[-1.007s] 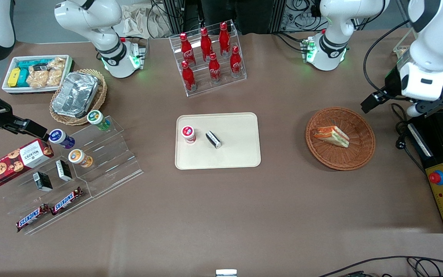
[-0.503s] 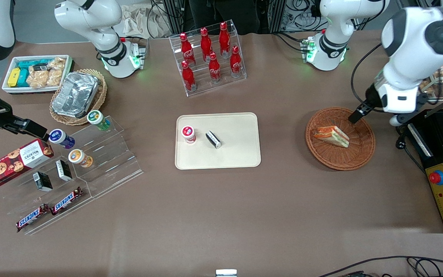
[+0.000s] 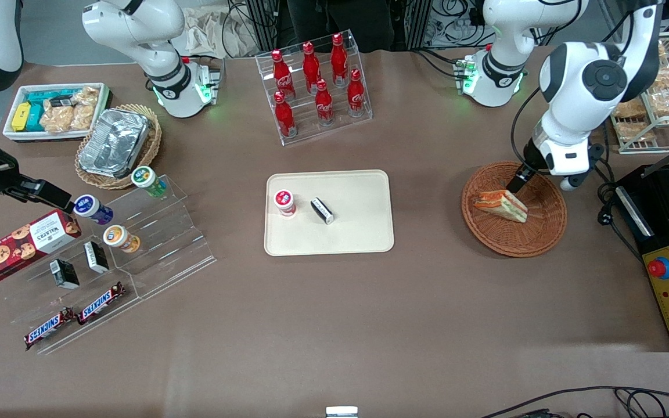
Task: Place sandwich from basket to tray
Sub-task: 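Move the open left gripper down over the sandwich in the wicker basket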
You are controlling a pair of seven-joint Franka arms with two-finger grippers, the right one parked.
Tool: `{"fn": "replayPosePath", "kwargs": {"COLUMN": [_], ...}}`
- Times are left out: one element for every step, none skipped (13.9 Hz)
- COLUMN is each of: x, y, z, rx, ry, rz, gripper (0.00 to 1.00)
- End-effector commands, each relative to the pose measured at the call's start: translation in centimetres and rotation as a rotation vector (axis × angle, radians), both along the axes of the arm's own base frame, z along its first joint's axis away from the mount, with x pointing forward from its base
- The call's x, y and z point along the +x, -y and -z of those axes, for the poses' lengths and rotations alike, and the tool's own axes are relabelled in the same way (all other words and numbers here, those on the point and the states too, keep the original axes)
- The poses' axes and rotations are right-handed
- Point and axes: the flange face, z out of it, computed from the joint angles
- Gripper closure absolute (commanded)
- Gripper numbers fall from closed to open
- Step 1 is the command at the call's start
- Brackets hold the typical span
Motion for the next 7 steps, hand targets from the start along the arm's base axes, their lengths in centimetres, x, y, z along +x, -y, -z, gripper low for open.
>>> {"fn": "replayPosePath", "kwargs": {"x": [0.5,0.8,1.0,1.2,1.5,1.6,1.9], "y": [0.2,0.0,0.0,-0.1,0.0,0.0,0.0], "z": [2.0,2.4,2.8,3.2,3.5,4.1,4.4], "rx": [-0.021,-0.026,-0.039,-0.059,-0.073,-0.075,-0.079], "ry": [0.016,0.017,0.021,0.025,0.032,0.032,0.036], "rz": [-0.065,-0.083,-0.102,-0.123,-0.136,-0.137,-0.14], "gripper": [0.0,0.0,0.0,0.0,0.0,0.0,0.0]}}
